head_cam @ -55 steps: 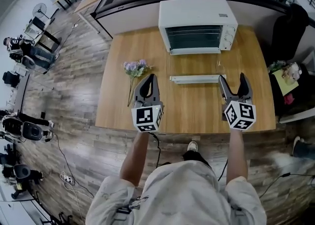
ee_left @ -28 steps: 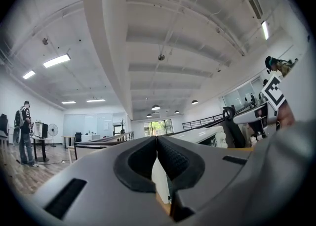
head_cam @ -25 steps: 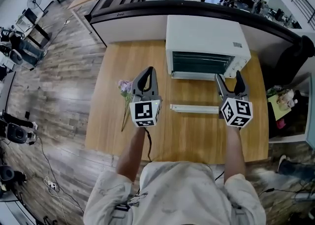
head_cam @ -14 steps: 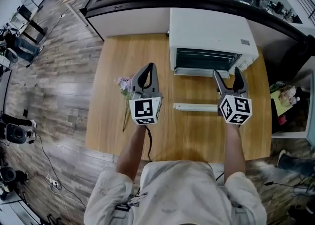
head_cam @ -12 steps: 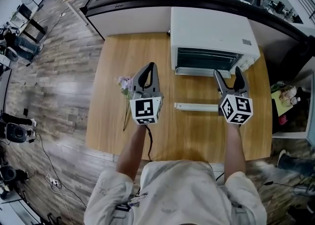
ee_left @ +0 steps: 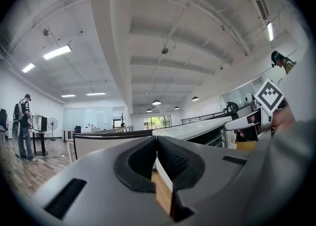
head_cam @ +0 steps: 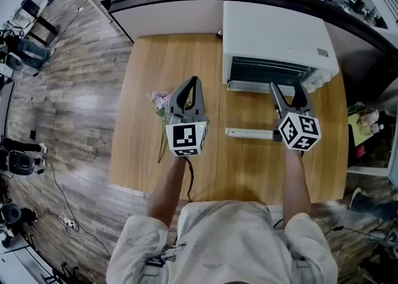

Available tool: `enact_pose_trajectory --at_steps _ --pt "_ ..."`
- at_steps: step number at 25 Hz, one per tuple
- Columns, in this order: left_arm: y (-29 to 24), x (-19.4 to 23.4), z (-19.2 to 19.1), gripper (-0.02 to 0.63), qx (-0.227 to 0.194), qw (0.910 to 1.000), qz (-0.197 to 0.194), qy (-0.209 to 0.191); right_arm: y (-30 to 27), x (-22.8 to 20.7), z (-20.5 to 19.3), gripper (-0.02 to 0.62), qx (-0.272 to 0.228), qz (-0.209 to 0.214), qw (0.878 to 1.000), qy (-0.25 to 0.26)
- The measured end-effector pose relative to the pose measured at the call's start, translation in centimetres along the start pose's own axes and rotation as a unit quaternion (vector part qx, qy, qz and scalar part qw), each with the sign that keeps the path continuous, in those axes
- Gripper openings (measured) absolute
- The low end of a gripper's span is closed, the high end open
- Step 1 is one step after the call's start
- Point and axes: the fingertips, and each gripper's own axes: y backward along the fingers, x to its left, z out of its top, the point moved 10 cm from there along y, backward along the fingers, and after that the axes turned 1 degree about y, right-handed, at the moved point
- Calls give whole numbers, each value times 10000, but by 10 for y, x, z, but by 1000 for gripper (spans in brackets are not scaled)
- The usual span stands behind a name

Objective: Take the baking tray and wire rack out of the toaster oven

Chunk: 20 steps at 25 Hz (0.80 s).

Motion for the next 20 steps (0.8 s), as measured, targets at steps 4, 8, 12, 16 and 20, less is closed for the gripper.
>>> enact_pose_trajectory --at_steps 4,8,12,16,20 --pt "-3 2 -6 15 52 10000 -10 -12 -15 1 -10 360 89 73 9997 -233" --pt "-7 2 -11 15 142 9999 -59 -4 -30 -4 -16 341 100 121 9964 -834" --pt "-11 4 -18 15 187 9998 -14 15 -44 -11 -21 333 96 151 9892 -1456" --pt "-17 2 -23 15 271 9996 -50 25 -58 -22 -27 322 41 120 9750 -2219" --pt "-22 0 -28 15 329 9994 -64 50 -71 -32 -34 314 -43 136 9493 -3139"
